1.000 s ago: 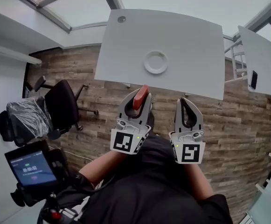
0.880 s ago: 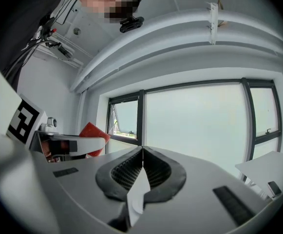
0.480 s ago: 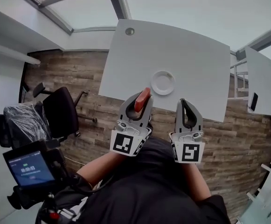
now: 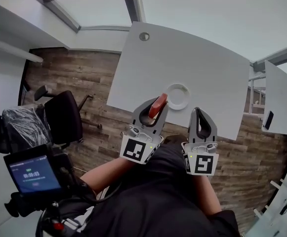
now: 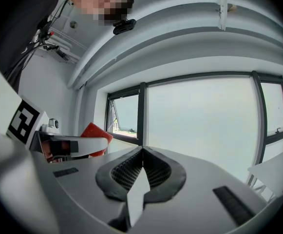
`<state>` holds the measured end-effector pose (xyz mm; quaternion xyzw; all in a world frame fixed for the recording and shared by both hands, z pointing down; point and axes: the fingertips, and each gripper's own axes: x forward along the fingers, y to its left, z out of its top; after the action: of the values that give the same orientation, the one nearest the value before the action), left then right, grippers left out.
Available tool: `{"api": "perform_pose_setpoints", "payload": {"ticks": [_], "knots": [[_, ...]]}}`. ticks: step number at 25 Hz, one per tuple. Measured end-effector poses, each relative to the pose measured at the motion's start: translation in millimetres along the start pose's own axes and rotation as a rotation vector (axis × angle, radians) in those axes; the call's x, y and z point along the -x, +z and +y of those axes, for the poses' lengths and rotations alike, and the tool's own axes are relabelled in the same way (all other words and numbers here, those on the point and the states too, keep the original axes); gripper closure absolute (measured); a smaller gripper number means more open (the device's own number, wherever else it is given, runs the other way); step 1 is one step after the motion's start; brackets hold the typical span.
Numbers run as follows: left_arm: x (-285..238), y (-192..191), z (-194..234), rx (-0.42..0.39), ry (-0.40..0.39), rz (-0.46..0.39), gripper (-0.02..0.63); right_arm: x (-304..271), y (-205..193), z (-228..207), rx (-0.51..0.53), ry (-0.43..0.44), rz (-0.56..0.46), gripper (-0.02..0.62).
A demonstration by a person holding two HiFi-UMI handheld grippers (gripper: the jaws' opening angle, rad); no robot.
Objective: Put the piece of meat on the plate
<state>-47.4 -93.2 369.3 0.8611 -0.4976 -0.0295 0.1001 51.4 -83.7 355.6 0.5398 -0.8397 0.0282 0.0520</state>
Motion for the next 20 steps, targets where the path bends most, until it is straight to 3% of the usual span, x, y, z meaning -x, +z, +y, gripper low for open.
{"api": "perform_pose_setpoints", "payload": {"ticks": [5, 12, 18, 20], "knots": [[-8.4, -13.7, 6.6, 0.043, 0.024, 0.016, 0.512, -10.9, 5.4, 3.2, 0.027, 0.045, 0.002, 0.589], [-4.7, -51.0, 18.2, 0.101, 0.07, 0.127, 0.512, -12.9, 15.3, -0.2, 0.023, 0.046, -0.01, 0.589], [-9.9, -86.5, 20.1, 0.088, 0.061, 0.197, 0.512, -8.5, 19.1, 7.1, 0.027, 0.044, -0.027, 0.589], [-14.6, -96.3, 18.8, 0.049, 0.05, 0.223, 0.512, -7.6, 20.6, 6.9, 0.024, 0.039, -0.032, 0.589]]}}
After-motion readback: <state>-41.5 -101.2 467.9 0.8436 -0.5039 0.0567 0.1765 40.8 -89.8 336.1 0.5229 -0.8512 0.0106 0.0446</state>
